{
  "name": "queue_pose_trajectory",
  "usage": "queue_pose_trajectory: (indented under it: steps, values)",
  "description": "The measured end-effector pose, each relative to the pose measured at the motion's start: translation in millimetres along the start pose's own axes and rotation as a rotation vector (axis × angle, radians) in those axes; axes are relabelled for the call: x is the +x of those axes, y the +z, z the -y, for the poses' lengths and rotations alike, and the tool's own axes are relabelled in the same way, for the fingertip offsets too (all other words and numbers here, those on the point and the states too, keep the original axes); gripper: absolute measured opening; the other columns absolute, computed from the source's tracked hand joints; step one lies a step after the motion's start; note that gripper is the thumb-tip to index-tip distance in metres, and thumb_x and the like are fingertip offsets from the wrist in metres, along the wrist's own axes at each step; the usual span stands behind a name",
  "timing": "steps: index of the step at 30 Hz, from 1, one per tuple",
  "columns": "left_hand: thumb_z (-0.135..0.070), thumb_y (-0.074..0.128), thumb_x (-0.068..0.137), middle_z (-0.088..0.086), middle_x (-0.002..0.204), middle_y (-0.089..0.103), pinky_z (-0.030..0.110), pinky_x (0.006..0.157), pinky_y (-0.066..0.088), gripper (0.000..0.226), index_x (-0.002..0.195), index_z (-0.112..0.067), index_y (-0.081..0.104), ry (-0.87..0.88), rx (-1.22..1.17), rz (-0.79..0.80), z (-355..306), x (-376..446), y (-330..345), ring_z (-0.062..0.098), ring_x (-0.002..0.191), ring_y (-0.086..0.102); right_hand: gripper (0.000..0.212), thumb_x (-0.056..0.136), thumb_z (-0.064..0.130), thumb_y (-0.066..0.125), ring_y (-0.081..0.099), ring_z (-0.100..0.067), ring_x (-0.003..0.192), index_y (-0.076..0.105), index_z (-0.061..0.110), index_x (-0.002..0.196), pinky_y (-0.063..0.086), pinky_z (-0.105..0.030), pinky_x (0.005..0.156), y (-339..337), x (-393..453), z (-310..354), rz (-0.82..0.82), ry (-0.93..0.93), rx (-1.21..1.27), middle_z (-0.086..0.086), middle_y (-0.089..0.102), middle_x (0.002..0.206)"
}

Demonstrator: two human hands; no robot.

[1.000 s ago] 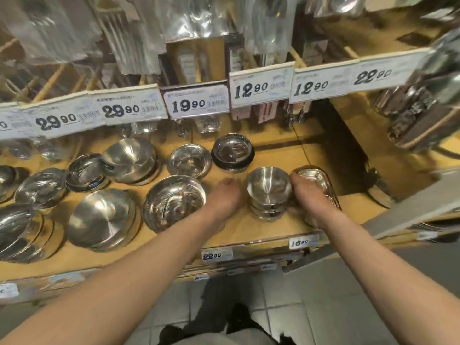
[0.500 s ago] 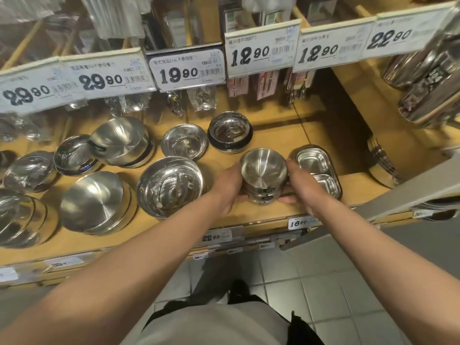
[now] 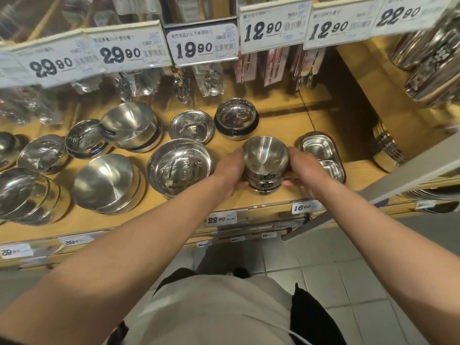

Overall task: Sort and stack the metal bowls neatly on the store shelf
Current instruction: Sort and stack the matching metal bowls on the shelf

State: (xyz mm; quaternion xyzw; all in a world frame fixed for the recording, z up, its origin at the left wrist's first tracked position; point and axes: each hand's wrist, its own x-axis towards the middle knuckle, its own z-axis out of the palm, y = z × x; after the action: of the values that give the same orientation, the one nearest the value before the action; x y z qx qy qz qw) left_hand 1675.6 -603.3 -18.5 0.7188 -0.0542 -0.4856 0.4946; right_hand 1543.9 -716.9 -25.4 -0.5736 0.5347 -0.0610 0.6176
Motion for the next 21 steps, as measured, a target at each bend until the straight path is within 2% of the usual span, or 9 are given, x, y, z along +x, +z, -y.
queue_pose_trajectory:
  steps: [3, 7, 12, 16, 18, 21]
  values:
    - [-0.050, 0.044, 0.099, -0.002, 0.098, 0.066, 0.034, 0.074, 0.057, 0.030, 0.099, -0.027, 0.065, 0.014, 0.013, -0.028, -4.0, 2.9, -0.1, 0.016, 0.092, 0.058, 0.037, 0.102, 0.039, 0.039, 0.069, -0.030, 0.100, 0.064, 0.014, 0.115, 0.063, -0.037, 0.070, 2.0, -0.1, 0.5, -0.001, -0.011, 0.025, -0.013, 0.067, 0.114]
    - [-0.048, 0.043, 0.100, -0.005, 0.095, 0.066, 0.033, 0.071, 0.054, 0.029, 0.098, -0.028, 0.064, 0.005, 0.028, -0.017, -3.8, 4.6, -0.7, 0.014, 0.090, 0.057, 0.037, 0.103, 0.037, 0.040, 0.072, -0.027, 0.092, 0.063, 0.012, 0.117, 0.063, -0.044, 0.077, 3.0, 0.8, -2.1, -0.004, -0.006, 0.021, -0.013, 0.067, 0.112]
    - [-0.046, 0.037, 0.103, -0.002, 0.095, 0.063, 0.031, 0.068, 0.054, 0.035, 0.106, -0.023, 0.063, 0.008, 0.052, -0.016, 0.3, 5.8, 1.2, 0.015, 0.088, 0.056, 0.038, 0.103, 0.038, 0.037, 0.068, -0.028, 0.102, 0.063, 0.013, 0.116, 0.063, -0.035, 0.069, 0.2, -1.0, -7.5, 0.039, -0.031, 0.013, -0.014, 0.066, 0.116]
    - [-0.045, 0.037, 0.104, -0.002, 0.094, 0.062, 0.030, 0.065, 0.053, 0.037, 0.114, -0.020, 0.063, 0.011, 0.040, -0.015, 2.5, 5.7, 1.3, 0.014, 0.089, 0.056, 0.035, 0.103, 0.038, 0.039, 0.066, -0.026, 0.102, 0.064, 0.015, 0.111, 0.064, -0.039, 0.073, 0.1, -2.2, -7.1, 0.035, -0.060, -0.021, -0.011, 0.067, 0.114]
    - [-0.046, 0.038, 0.104, -0.003, 0.098, 0.064, 0.031, 0.068, 0.055, 0.037, 0.115, -0.021, 0.063, 0.002, 0.035, -0.017, 2.7, 5.4, 0.6, 0.014, 0.092, 0.057, 0.034, 0.103, 0.039, 0.038, 0.066, -0.025, 0.102, 0.064, 0.017, 0.110, 0.064, -0.042, 0.076, -0.3, -3.1, -6.5, 0.033, -0.081, -0.070, -0.008, 0.066, 0.112]
    - [-0.044, 0.041, 0.102, -0.003, 0.095, 0.066, 0.032, 0.070, 0.055, 0.031, 0.103, -0.023, 0.064, 0.002, 0.030, -0.044, 2.1, 6.3, 1.1, 0.014, 0.089, 0.058, 0.036, 0.101, 0.035, 0.039, 0.065, -0.026, 0.099, 0.066, 0.011, 0.101, 0.059, -0.048, 0.086, -1.4, -2.8, -4.6, -0.014, -0.148, -0.176, -0.009, 0.068, 0.106]
